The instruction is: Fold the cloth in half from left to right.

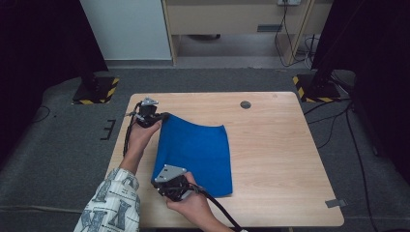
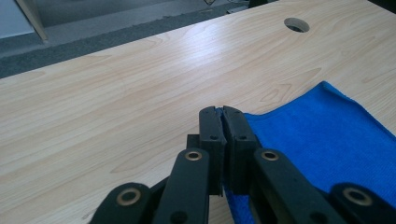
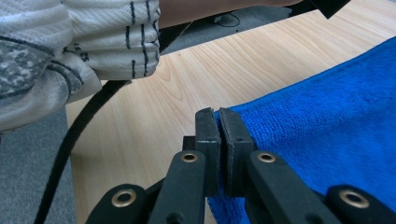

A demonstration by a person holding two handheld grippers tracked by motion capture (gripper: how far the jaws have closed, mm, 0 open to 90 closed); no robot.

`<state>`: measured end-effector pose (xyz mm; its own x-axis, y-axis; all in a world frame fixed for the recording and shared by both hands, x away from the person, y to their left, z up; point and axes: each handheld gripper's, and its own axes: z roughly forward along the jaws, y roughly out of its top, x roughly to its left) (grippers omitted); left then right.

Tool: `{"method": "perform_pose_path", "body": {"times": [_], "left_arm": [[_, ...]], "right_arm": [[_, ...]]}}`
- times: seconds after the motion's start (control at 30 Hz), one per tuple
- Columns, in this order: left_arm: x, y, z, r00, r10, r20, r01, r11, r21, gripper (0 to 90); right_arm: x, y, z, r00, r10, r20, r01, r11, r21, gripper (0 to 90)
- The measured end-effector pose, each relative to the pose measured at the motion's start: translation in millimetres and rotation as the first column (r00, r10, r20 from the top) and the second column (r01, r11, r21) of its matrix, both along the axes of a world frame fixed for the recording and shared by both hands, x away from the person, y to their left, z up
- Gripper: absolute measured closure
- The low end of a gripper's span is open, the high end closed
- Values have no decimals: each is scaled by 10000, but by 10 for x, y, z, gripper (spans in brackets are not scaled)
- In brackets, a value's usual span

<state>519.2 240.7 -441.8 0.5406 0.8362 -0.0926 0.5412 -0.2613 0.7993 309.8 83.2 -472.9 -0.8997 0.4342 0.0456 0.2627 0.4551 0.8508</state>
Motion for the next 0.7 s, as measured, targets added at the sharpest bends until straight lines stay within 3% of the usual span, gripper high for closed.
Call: {"method": "perform_pose_path", "body": {"times": [0.3,0.7], "left_arm": [[50,-231,-37,9998,-181,-101,181,9998,14,872],[99,-592,-123,9988,-444,-207,444,9990,-33,870]], "right_arm": [[4,-180,-8,9997,-230,-1,230,9997,44,875],[-5,-587,-69,9975,-684,-172,686,9976,85,875]]}}
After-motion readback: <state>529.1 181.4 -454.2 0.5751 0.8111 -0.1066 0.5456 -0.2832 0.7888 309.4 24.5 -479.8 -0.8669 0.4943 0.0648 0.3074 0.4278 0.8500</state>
